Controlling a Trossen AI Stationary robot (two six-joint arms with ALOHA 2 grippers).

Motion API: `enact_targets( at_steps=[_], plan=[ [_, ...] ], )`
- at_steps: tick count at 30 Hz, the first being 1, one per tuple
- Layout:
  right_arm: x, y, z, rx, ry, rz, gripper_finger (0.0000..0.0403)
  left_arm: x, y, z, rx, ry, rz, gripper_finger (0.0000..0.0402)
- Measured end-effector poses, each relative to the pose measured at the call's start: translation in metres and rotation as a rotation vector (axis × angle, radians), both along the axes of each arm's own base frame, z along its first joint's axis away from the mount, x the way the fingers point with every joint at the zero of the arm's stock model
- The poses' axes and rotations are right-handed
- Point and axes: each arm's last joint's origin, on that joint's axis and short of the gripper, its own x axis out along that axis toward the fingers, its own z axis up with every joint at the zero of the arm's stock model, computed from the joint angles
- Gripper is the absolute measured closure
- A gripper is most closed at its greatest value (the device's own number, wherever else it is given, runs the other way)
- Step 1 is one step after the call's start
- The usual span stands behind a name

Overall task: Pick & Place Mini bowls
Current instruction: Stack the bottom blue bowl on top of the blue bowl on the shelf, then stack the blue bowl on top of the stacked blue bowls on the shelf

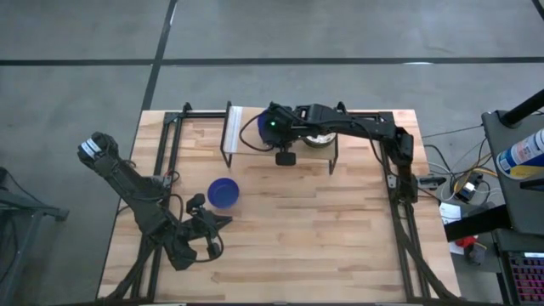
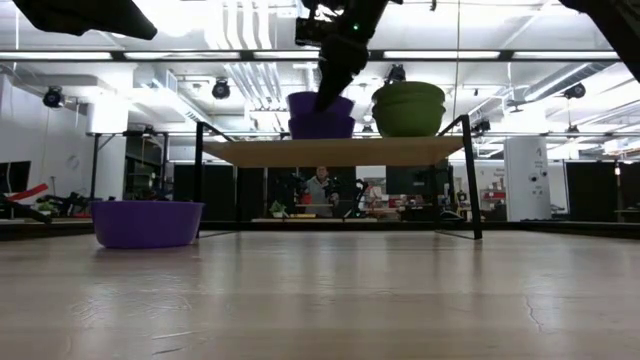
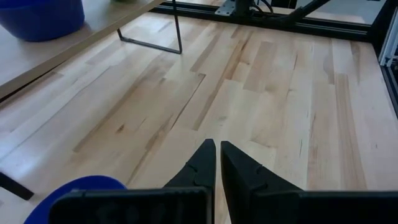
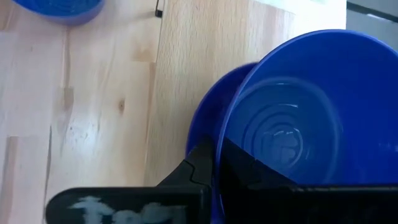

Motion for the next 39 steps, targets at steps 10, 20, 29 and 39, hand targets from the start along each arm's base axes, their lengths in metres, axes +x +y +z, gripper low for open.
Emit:
enact_targets(
  at_steps=[10, 20, 29, 39],
  plan=[
    [-0.001, 0.001, 0.004, 0.006, -0.008, -0.013, 0.0369, 0.0, 0.0, 0.0, 0.001, 0.0, -0.001, 0.0381],
    [-0.002, 0.006, 0.014, 0.007, -0.023, -0.013, 0.0294, 0.0, 0.0, -0.001, 0.006, 0.004, -0.001, 0.0381],
    [0.004, 0.039, 0.027, -0.013, -0.063, 0.096, 0.0286, -0.001, 0.001, -0.005, 0.007, 0.009, 0.003, 0.0381],
    [0.009, 0.094, 0.031, -0.027, -0.085, 0.249, 0.03, -0.002, 0.002, -0.008, -0.021, 0.079, -0.047, 0.0381]
  ],
)
